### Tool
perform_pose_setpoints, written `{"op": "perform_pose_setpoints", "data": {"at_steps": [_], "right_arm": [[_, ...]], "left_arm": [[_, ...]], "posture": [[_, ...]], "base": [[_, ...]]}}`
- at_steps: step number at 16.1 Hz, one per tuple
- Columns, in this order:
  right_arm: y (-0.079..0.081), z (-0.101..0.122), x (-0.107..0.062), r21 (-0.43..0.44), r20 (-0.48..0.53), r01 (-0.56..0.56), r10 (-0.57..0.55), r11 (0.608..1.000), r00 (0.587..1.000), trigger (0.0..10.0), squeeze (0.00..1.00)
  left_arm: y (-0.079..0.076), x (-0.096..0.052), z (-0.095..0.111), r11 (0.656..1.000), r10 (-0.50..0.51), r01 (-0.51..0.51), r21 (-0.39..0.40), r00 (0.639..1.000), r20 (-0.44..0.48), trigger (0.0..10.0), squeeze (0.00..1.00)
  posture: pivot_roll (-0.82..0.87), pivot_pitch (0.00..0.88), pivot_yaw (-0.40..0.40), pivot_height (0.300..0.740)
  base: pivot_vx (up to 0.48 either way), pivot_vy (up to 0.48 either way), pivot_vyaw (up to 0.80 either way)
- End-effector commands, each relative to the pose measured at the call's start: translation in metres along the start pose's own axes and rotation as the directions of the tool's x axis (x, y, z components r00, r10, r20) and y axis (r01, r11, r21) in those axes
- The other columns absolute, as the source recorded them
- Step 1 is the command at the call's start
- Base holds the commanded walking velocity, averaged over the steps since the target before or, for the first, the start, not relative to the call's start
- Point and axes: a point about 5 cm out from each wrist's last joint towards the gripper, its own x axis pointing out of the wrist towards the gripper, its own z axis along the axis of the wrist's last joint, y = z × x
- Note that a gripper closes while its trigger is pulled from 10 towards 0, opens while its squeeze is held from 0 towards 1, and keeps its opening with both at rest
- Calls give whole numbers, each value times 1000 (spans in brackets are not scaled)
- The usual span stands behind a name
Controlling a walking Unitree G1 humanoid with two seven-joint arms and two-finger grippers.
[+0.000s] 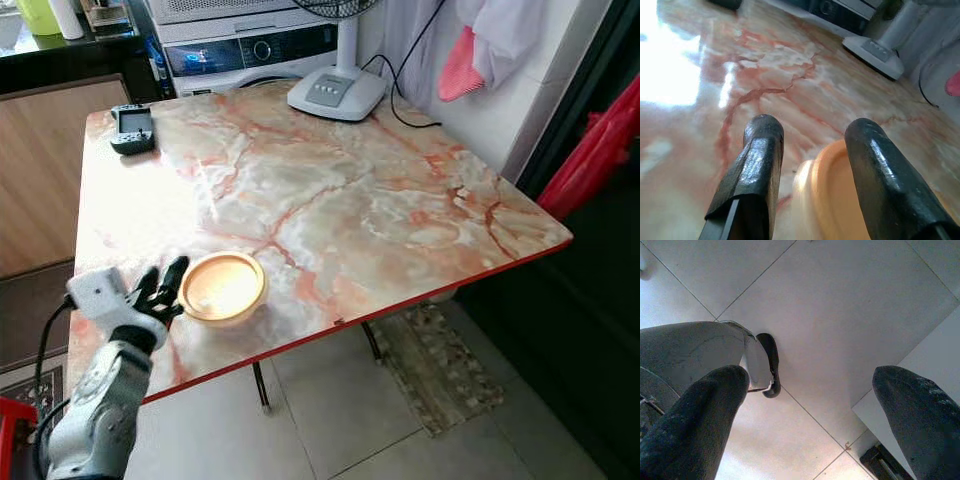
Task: Restocking fridge
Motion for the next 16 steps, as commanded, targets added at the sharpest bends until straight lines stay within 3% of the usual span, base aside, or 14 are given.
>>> {"op": "perform_pose_setpoints", "data": {"at_steps": [1, 3, 8, 16], "right_arm": [[-3, -3, -2, -3, -11, 7, -7, 1000, 1000, 10000, 0], [-3, -3, -1, -10, -13, 5, -5, 1000, 1000, 10000, 0], [-3, -2, -1, -22, -12, 3, -3, 1000, 1000, 10000, 0], [-3, -2, -1, -40, -12, 0, 0, 999, 1000, 10000, 0]], "left_arm": [[5, -3, 3, 1000, 24, -24, -13, 1000, 6, 10000, 0], [11, -3, -2, 999, 34, -34, -11, 999, -17, 10000, 0], [2, 5, -6, 996, -9, 5, -90, 999, -45, 10000, 0], [-1, 6, -11, 993, -56, 48, -107, 996, -74, 10000, 0]], "posture": [[147, 81, -37, 740], [147, 81, -40, 740], [134, 77, -42, 740], [130, 77, -44, 740]], "base": [[0, 0, 0], [0, 0, 0], [0, 0, 0], [0, 0, 0]]}}
